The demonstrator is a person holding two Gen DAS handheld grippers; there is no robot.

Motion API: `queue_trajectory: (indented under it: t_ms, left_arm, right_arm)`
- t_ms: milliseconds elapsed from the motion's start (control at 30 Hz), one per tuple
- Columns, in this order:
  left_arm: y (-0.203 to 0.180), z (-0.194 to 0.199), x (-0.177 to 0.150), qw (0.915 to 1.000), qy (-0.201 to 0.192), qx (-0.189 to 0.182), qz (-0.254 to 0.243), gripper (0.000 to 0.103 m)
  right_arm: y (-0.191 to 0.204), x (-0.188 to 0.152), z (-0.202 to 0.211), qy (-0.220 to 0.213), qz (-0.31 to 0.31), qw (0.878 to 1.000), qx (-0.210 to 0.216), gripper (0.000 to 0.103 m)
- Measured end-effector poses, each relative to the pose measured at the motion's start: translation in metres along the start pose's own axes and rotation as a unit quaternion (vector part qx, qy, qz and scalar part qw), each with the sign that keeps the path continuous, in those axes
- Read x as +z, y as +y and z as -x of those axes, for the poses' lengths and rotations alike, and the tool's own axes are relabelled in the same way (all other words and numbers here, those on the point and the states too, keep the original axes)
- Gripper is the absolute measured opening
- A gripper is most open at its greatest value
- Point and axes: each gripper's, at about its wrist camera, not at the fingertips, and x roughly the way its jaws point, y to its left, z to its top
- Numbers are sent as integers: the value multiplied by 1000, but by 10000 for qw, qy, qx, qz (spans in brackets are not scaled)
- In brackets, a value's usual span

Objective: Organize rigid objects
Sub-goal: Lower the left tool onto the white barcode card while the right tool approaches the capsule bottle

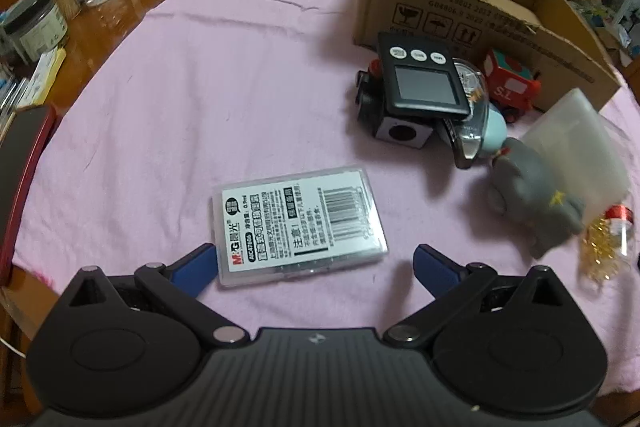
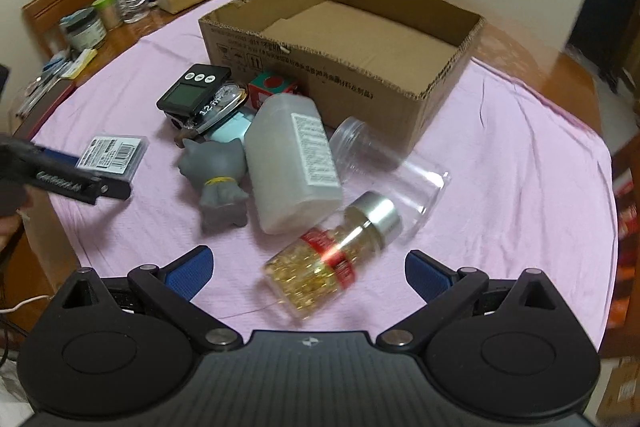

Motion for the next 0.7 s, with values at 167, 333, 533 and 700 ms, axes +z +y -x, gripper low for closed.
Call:
queue_trajectory:
  t_ms: [167, 333, 533, 700]
  left_arm:
    - [-10, -5, 3, 9996, -123, 250, -35, 102]
    - [-11, -4, 4, 9994, -130, 312, 83, 102]
    - [-10, -6, 6, 9992, -111, 353, 168, 102]
    - [-9, -7, 6, 9991, -103, 361, 174, 102]
  right_arm:
    - [-22, 14, -12, 50, 274, 9985, 476, 103]
    - [-34, 27, -31, 262, 570, 9945, 842, 103]
    - [-33, 32, -45, 566, 728, 9878, 1253, 103]
    - [-26, 22, -38, 765, 654, 9870, 1253, 103]
